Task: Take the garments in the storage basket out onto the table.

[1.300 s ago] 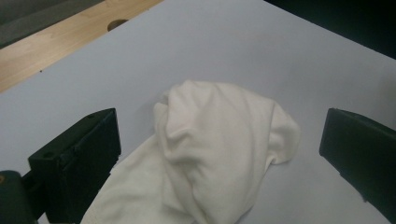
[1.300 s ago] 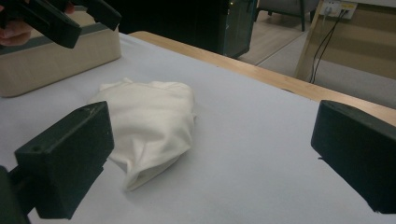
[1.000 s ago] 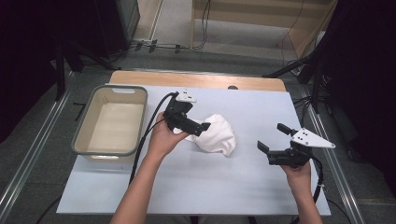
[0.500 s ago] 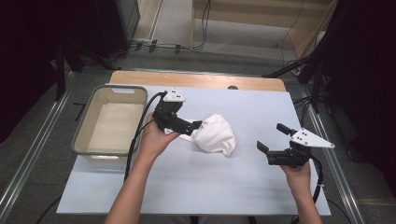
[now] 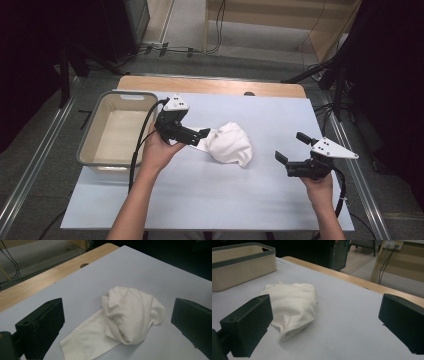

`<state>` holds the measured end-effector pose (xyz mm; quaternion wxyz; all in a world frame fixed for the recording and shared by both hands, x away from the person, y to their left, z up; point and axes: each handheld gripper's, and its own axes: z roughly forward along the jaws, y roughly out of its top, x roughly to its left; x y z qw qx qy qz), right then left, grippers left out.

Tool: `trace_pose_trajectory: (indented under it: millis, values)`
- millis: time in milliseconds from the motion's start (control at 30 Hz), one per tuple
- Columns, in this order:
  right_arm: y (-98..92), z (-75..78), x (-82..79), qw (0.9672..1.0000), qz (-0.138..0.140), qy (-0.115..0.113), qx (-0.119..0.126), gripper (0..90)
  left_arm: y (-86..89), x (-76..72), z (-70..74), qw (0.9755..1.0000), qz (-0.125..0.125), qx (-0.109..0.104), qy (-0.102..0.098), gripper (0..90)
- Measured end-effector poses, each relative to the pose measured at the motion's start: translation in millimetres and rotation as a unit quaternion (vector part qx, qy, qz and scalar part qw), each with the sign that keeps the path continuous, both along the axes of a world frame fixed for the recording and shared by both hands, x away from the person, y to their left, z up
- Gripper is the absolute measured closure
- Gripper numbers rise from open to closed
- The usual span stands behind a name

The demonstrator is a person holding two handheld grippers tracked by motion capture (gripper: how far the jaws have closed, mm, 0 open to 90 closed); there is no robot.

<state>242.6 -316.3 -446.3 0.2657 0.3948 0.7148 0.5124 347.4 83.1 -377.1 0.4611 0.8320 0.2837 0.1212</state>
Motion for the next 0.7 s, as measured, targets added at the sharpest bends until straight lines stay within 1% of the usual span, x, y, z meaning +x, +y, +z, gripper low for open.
trace_pose_trajectory:
  millis: [167, 333, 433, 567, 700]
  values:
    - [-0.1, 0.0, 0.1, 1.0, 0.0, 0.0, 0.0, 0.0, 11.0, -3.5, 1.3, 0.9997, 0.017, -0.015, -0.009, 0.0]
    - [0.2, -0.3, 0.4, 1.0, 0.0, 0.001, 0.0, 0.0, 23.5, -8.0, 3.0, 0.9989, 0.029, -0.031, -0.021, 0.0]
    - [0.3, -0.4, 0.4, 1.0, 0.0, 0.001, 0.0, 0.0, 31.2, -11.5, 4.0, 0.9984, 0.034, -0.039, -0.024, 0.0]
    - [-0.1, -0.4, -0.1, 1.0, 0.0, 0.0, 0.0, 0.0, 42.6, -17.2, 5.6, 0.9971, 0.041, -0.055, -0.032, 0.0]
    - [0.2, -0.3, -0.2, 1.0, -0.001, 0.0, 0.001, 0.0, 54.1, -21.0, 6.7, 0.9959, 0.054, -0.06, -0.042, 0.0]
